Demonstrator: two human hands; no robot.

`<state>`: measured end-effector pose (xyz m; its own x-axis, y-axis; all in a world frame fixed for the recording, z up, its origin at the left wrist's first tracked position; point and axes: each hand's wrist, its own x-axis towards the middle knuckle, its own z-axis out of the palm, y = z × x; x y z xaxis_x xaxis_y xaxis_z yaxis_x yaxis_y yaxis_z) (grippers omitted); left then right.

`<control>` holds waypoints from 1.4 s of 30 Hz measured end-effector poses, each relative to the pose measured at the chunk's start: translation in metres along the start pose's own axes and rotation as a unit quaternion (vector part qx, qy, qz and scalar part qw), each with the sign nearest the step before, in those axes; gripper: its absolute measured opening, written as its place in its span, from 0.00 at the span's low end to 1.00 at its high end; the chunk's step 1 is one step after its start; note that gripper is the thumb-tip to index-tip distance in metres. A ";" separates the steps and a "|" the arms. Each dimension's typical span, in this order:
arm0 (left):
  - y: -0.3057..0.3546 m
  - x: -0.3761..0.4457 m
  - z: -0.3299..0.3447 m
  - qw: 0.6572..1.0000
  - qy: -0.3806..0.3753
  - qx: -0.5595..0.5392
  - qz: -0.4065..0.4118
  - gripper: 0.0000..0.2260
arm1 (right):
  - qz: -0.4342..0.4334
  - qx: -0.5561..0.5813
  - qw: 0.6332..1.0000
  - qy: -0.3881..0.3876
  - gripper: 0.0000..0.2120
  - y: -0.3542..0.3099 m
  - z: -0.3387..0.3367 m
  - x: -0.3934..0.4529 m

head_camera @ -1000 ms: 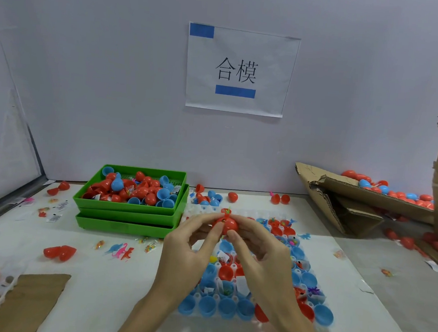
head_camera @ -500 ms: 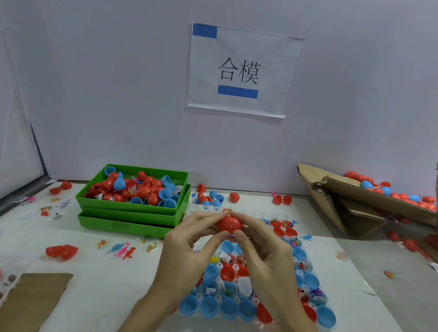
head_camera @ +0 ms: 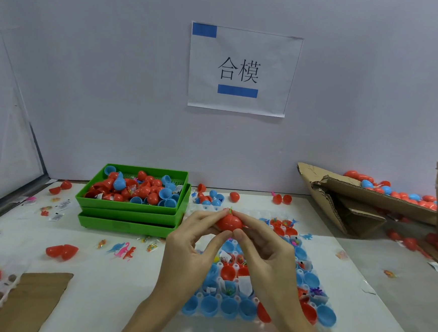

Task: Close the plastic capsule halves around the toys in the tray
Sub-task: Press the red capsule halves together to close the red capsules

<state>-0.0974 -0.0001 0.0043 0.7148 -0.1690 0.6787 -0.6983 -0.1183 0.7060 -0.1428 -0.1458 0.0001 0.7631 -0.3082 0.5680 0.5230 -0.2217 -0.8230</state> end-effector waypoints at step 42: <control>-0.001 -0.002 0.001 0.987 -0.039 0.112 0.109 0.24 | 0.189 0.167 0.965 -0.067 0.11 -0.020 0.004 0.001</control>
<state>-0.0982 -0.0004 0.0019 0.5477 -0.2887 0.7853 -0.8325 -0.2822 0.4768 -0.1507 -0.1380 0.0168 0.9538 -0.1816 0.2394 0.2744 0.2015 -0.9403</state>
